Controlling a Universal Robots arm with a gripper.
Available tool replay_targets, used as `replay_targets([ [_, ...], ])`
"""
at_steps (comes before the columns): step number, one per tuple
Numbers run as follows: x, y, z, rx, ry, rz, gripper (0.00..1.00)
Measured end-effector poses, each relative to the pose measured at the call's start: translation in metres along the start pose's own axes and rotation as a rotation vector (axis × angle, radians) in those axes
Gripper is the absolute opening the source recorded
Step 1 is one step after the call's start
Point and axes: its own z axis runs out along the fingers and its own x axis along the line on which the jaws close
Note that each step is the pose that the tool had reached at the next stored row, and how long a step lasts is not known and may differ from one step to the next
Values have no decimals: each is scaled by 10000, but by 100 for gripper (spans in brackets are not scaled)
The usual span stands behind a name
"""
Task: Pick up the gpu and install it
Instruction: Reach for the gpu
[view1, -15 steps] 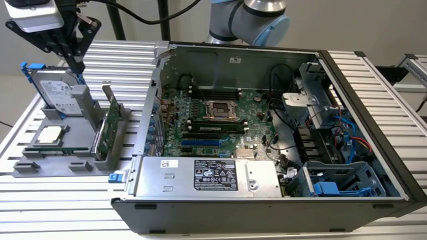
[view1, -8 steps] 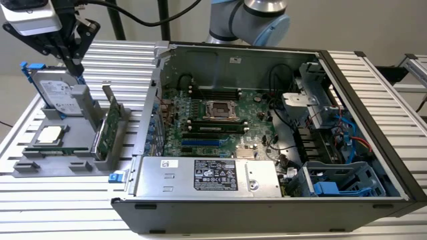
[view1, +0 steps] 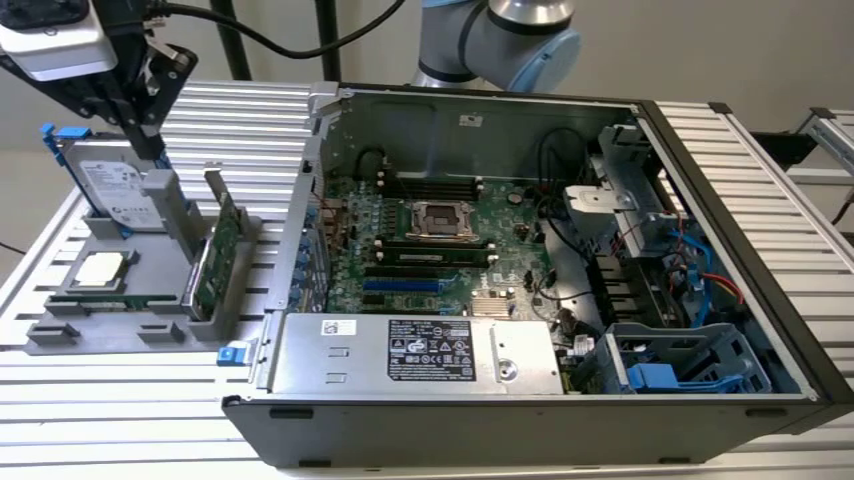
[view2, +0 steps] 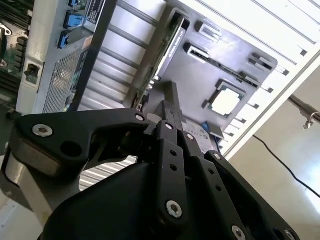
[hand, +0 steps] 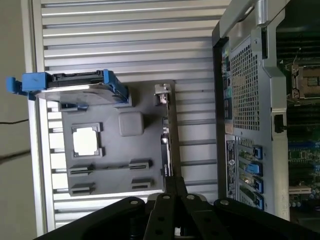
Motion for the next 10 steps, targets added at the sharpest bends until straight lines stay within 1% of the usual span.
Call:
replay_targets([
  [5,-7,-54,-3,1,4,0,0],
  [10,-12,-91,-5,1,8,1,0],
])
